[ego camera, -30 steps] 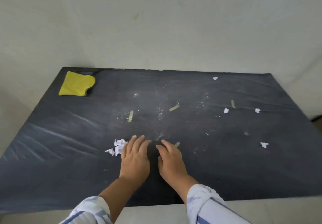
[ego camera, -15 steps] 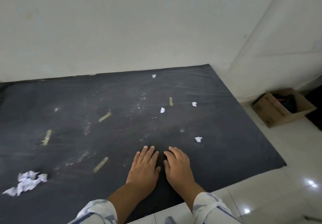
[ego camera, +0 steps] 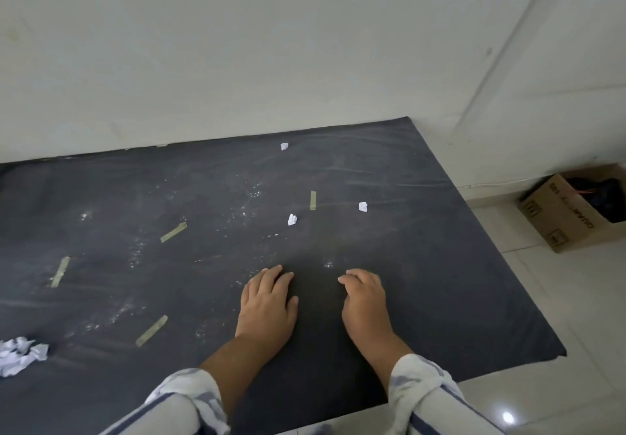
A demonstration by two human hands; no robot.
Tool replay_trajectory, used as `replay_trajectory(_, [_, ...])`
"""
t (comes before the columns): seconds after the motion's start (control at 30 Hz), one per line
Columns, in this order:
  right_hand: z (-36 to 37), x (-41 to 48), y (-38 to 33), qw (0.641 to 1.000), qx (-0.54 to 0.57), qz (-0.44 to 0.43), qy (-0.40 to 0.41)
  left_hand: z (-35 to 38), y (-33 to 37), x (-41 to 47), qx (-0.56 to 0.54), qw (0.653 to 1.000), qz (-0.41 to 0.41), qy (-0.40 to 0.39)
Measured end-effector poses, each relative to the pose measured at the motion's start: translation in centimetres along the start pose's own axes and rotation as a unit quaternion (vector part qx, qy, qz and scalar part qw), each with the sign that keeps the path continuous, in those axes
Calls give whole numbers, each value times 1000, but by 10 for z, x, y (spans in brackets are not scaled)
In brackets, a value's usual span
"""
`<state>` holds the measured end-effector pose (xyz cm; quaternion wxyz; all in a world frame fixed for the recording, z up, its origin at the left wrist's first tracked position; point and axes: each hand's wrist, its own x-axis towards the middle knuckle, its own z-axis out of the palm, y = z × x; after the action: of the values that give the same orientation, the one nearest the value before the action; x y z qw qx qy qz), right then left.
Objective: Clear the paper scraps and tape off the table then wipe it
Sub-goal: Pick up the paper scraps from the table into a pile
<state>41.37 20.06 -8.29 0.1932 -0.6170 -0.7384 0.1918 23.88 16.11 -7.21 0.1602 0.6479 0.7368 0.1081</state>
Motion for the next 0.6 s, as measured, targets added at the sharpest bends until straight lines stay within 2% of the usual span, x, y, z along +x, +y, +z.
replay_trajectory(0.17, [1,12,-6,999,5,-31,-13,-17,15,65,-29,999,-19,24])
replay_trajectory(0.33, [5,23,-8,998,-14,-40,-36,-24,21,124,-27,999,-16,0])
replay_trajectory(0.5, [5,29,-15,999,-2,-37,-36,-19,15,136,-4,1000,5,-11])
replay_trajectory(0.6, [4,28,-20,999,0,-38,-21,-18,9,128,-34,999,-2,1])
